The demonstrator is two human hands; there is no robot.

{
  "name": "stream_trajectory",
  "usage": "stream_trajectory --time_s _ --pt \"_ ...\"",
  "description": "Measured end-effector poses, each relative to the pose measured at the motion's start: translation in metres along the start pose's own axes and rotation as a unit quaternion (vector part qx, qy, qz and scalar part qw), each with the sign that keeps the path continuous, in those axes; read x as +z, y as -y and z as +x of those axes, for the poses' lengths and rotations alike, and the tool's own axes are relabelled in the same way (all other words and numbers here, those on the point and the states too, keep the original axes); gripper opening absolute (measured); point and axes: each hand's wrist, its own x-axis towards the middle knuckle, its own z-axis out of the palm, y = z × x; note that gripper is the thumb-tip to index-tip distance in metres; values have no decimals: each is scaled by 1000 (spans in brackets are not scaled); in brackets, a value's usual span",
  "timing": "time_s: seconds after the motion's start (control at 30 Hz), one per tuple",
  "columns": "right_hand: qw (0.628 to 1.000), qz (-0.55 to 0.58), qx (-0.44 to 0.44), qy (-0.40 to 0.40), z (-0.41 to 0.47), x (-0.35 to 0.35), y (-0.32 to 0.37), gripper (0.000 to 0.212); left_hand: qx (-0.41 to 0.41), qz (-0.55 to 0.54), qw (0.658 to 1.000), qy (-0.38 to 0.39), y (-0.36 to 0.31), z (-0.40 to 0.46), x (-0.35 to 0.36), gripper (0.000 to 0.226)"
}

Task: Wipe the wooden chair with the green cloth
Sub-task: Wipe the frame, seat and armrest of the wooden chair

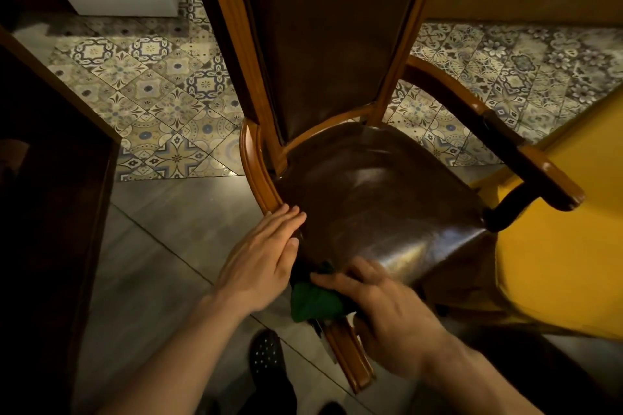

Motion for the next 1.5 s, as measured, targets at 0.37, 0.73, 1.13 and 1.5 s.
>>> stream_trajectory --time_s 0.37,0.73,1.13,1.5 --pt "992 -108 -1 -71 -10 75 3 76 67 125 988 55 -19 -17 35 63" --pt "984 -152 -6 -93 -29 79 4 49 43 104 992 64 -16 -13 42 58" --pt "987 -152 28 -36 -64 84 1 56 36 151 984 85 -31 -19 42 59" --pt "989 -105 88 60 -106 49 9 45 26 115 986 118 -69 -32 7 57"
